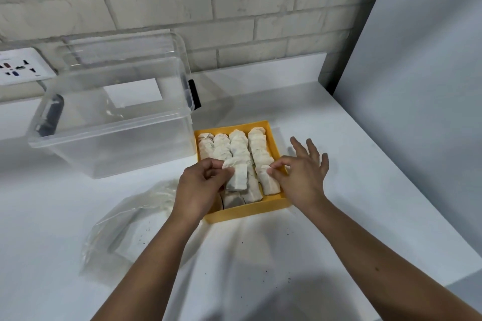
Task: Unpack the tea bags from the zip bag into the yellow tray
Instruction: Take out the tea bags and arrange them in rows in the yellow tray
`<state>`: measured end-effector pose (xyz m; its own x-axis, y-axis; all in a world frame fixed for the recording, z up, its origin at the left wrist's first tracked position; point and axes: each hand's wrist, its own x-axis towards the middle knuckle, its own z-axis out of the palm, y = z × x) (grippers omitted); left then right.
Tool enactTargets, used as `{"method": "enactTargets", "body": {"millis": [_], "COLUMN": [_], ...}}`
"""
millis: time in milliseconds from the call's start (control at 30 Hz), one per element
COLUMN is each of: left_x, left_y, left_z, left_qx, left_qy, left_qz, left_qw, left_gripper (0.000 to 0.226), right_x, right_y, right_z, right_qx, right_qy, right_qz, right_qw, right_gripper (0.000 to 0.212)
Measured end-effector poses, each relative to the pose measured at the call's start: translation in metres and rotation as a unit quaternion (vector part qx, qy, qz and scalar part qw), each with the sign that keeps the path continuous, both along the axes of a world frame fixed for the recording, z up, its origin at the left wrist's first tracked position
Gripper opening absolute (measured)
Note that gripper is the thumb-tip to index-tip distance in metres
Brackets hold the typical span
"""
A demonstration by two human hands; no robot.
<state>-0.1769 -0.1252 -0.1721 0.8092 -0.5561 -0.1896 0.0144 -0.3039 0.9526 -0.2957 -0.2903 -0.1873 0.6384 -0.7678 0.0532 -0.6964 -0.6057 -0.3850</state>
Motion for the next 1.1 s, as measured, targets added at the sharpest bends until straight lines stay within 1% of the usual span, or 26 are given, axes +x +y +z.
{"method": "enactTargets", "body": {"millis": [67,200,233,267,300,367,400,433,533,600,733,800,867,933,1033,1100], "left_x": [0.000,0.000,0.000,-0.001,-0.001,-0.001,-0.002,-0.003,-0.006,-0.008,-0.010,-0.010,-0.010,-0.010,-0.008,-0.005], "left_y": [0.001,0.002,0.002,0.001,0.000,-0.001,-0.001,-0.002,-0.003,-0.003,-0.002,-0.002,-0.002,-0.003,-0.002,0.000], "left_z": [-0.001,-0.001,0.000,0.002,0.002,0.004,0.005,0.005,0.006,0.006,0.006,0.007,0.009,0.011,0.013,0.013], "left_qx": [-0.008,-0.027,-0.032,-0.036,-0.037,-0.038,-0.042,-0.047,-0.052,-0.056,-0.069,-0.074,-0.082,-0.086,-0.084,-0.079], "left_qy": [0.009,0.036,0.042,0.047,0.050,0.057,0.059,0.059,0.053,0.058,0.098,0.121,0.141,0.151,0.142,0.127], "left_qz": [-0.001,0.002,0.005,0.007,0.008,0.005,-0.001,-0.007,-0.015,-0.013,0.003,0.010,0.015,0.021,0.034,0.044], "left_qw": [1.000,0.999,0.999,0.998,0.998,0.998,0.997,0.997,0.997,0.997,0.993,0.990,0.986,0.985,0.986,0.988], "left_gripper": [0.014,0.017,0.017,0.017,0.017,0.014,0.012,0.012,0.013,0.014,0.013,0.013,0.015,0.012,0.007,0.008], "right_x": [0.002,0.003,0.003,0.003,0.003,0.003,0.004,0.004,0.005,0.004,0.000,-0.001,-0.001,-0.002,-0.008,-0.017], "right_y": [0.000,0.000,0.000,0.002,0.005,0.013,0.019,0.024,0.032,0.034,0.034,0.035,0.034,0.032,0.022,0.010], "right_z": [-0.002,-0.004,-0.002,0.000,0.004,0.014,0.020,0.025,0.031,0.030,0.034,0.037,0.039,0.041,0.048,0.057], "right_qx": [-0.003,-0.015,-0.017,-0.018,-0.015,0.020,0.045,0.063,0.074,0.094,0.141,0.148,0.144,0.136,0.097,0.060], "right_qy": [-0.009,0.016,-0.001,-0.043,-0.107,-0.235,-0.269,-0.280,-0.270,-0.269,-0.277,-0.280,-0.277,-0.268,-0.247,-0.205], "right_qz": [-0.010,-0.003,-0.001,0.009,0.028,0.074,0.094,0.111,0.140,0.134,0.109,0.105,0.106,0.115,0.135,0.143], "right_qw": [1.000,1.000,1.000,0.999,0.994,0.969,0.957,0.951,0.950,0.949,0.944,0.943,0.944,0.947,0.955,0.967], "right_gripper": [0.018,0.024,0.026,0.025,0.022,0.014,0.014,0.015,0.019,0.019,0.017,0.016,0.015,0.013,0.009,0.007]}}
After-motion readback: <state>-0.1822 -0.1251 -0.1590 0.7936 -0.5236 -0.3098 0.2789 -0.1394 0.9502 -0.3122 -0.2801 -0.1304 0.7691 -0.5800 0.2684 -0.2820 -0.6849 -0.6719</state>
